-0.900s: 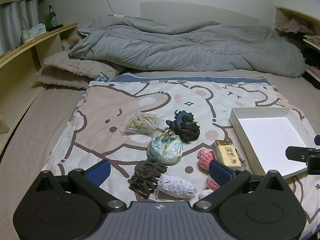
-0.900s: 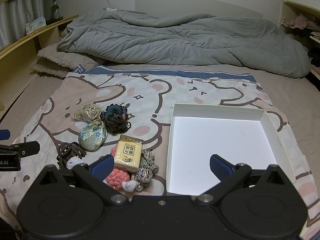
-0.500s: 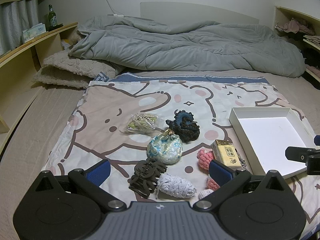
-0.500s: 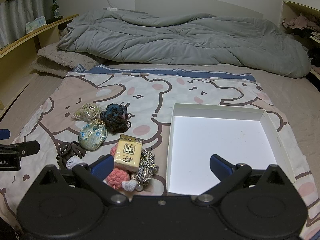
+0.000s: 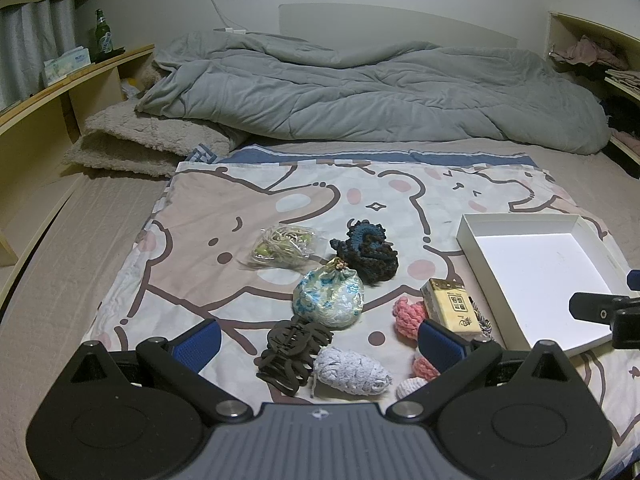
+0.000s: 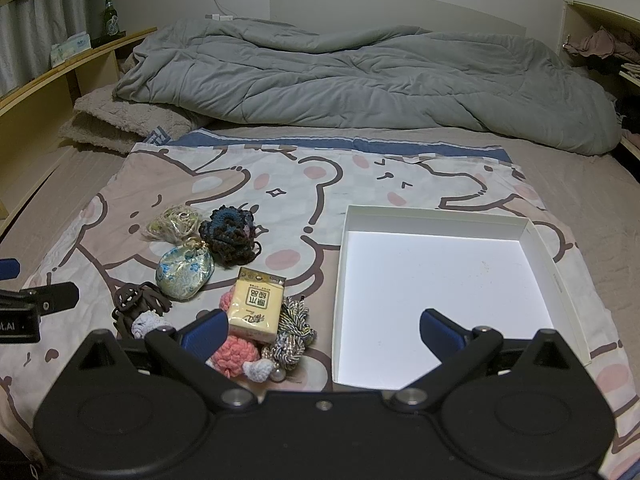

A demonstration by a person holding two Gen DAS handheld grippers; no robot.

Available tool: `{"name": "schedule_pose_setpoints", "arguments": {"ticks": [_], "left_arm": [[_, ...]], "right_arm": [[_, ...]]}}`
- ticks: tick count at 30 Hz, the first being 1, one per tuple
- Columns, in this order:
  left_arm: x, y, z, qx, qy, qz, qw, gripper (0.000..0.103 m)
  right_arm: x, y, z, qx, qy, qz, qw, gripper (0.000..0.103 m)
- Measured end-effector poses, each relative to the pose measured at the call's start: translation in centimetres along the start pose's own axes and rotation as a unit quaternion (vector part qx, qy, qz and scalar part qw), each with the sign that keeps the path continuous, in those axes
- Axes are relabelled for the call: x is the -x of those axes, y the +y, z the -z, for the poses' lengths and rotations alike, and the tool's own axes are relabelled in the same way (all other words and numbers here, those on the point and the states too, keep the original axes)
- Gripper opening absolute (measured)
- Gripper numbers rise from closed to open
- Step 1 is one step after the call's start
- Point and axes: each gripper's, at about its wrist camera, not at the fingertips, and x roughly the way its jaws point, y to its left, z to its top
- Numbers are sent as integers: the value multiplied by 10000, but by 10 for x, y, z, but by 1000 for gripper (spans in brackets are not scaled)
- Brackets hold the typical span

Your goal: Organize objects

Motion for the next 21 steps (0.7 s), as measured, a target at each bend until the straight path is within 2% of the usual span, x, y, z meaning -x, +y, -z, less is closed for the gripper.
{"name": "schedule_pose_setpoints", "arguments": {"ticks": [21], "left_arm": [[0,0,0,9,5,-4,10000,103]], "right_arm": [[-1,-2,1,-1,9,4,10000,103]]}}
